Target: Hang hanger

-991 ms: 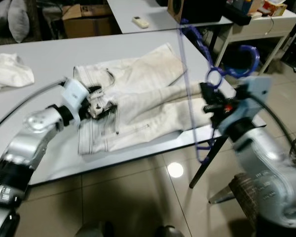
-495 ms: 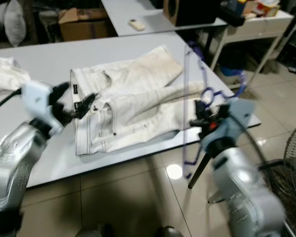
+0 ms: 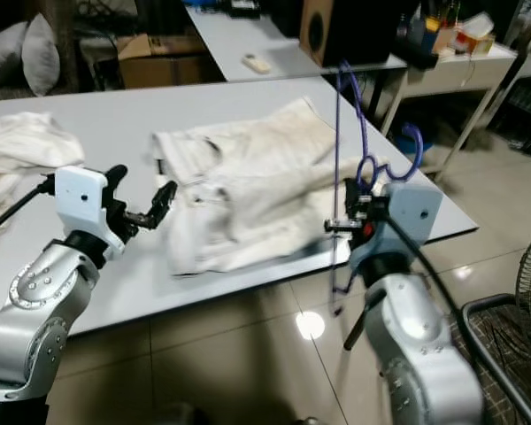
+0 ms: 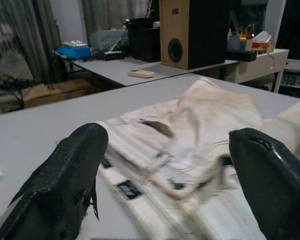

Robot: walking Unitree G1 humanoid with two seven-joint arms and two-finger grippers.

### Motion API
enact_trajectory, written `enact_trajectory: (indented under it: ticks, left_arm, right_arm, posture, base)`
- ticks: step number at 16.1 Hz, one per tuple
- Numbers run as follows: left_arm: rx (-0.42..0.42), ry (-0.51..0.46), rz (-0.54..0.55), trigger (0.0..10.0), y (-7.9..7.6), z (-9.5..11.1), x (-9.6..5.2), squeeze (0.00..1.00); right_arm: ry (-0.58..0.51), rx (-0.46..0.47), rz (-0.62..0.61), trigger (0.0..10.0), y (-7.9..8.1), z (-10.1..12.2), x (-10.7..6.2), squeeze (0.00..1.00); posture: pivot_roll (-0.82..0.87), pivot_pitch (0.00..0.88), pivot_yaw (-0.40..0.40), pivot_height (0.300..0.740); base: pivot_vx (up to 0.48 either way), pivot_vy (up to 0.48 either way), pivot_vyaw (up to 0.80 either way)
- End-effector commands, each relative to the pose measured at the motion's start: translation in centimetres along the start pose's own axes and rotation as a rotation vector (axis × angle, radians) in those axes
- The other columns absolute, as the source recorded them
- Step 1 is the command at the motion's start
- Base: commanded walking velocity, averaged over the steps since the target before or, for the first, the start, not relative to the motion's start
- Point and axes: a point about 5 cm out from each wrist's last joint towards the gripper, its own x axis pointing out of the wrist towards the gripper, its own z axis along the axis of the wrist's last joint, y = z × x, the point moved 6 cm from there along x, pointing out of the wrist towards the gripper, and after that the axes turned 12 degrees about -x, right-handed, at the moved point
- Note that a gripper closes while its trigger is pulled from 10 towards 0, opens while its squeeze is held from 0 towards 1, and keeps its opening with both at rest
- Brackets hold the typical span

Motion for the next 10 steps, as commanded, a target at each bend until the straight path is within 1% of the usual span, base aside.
enact_trajectory:
  ticks: [1,2,4,5,8,9,10]
  left_arm:
    - [0.013,-0.011,0.005,10.0,-0.1,0.4,0.4,0.0]
    - [0.011,-0.006,0.017,10.0,0.1,0.3,0.5,0.0]
    - [0.007,0.015,0.019,10.0,-0.4,-0.2,0.7,0.0]
    - [0.008,0.021,0.012,10.0,-0.8,-0.4,0.7,0.0]
    - [0.036,0.033,0.011,10.0,-0.9,-0.8,0.7,0.0]
    - [0.037,0.032,0.019,10.0,-0.8,-0.8,0.8,0.0]
    - [0.044,0.035,0.013,10.0,-1.2,-0.8,1.0,0.0]
  right_arm:
    - [-0.02,0.0,-0.014,10.0,-0.5,0.4,-0.2,0.0]
    - [-0.02,-0.006,-0.019,10.0,-0.4,0.3,-0.1,0.0]
    - [-0.027,-0.007,-0.029,10.0,-0.5,0.4,0.2,0.0]
    - [-0.027,0.013,-0.03,10.0,-0.5,0.3,0.2,0.0]
    - [-0.008,0.037,-0.011,10.0,0.2,-0.4,0.2,0.0]
    - [-0.009,0.03,-0.008,10.0,0.4,-0.5,0.3,0.0]
    - [-0.009,0.003,-0.018,10.0,0.2,-0.5,0.5,0.0]
  posture:
    - [0.02,0.002,-0.009,0.74]
    - [0.02,0.003,-0.007,0.74]
    - [0.03,0.023,-0.002,0.74]
    - [0.03,0.024,-0.005,0.74]
    - [0.02,0.021,-0.014,0.74]
    - [0.02,0.031,-0.012,0.74]
    - [0.03,0.046,-0.008,0.74]
  base:
    - [0.0,0.48,0.0]
    - [0.0,0.48,0.0]
    - [0.0,0.48,0.0]
    - [0.0,0.48,0.0]
    - [0.0,0.48,0.0]
    - [0.0,0.48,0.0]
    - [0.0,0.48,0.0]
